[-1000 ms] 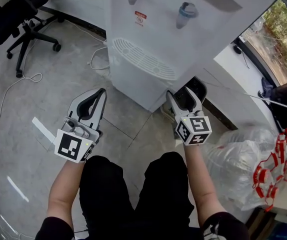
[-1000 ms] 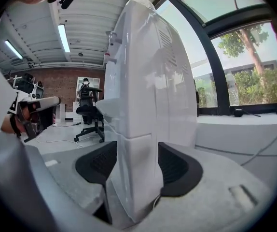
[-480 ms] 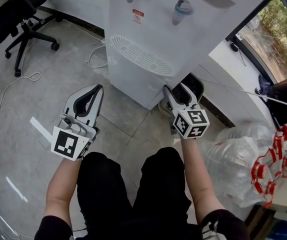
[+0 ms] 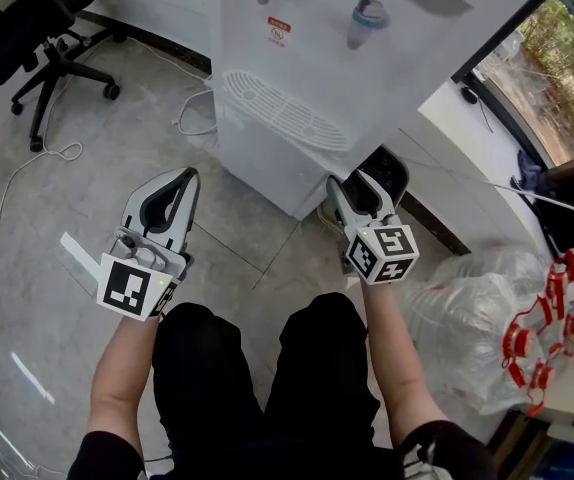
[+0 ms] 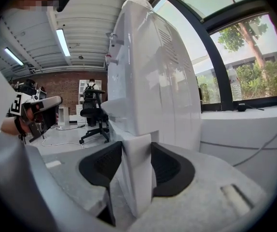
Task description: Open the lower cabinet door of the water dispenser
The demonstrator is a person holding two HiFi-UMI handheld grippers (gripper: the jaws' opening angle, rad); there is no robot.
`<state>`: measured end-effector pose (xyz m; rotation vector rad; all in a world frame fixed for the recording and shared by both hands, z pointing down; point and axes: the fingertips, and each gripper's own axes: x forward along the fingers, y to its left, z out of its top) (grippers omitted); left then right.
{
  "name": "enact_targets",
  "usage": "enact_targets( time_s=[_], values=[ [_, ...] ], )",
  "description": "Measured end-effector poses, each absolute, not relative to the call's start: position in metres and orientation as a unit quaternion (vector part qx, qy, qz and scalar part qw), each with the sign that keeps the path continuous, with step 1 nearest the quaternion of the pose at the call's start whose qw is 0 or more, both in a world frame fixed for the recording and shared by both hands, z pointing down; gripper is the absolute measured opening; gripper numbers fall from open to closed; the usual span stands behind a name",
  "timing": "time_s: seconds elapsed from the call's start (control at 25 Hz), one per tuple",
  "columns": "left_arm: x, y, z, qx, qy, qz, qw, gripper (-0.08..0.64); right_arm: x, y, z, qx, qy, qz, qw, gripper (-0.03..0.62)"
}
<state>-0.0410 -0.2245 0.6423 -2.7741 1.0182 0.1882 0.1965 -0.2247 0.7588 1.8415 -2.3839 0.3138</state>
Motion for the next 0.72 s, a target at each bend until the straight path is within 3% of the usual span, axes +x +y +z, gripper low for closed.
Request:
enact_targets(
  time_s=[0.72],
  values=[
    [-0.053,-0.220,0.635,-0.927,0.358,0.072,0.089,0.006,0.151,-0.187,0.759,0.522,-0.842,0.110,0.079,0.175]
  ],
)
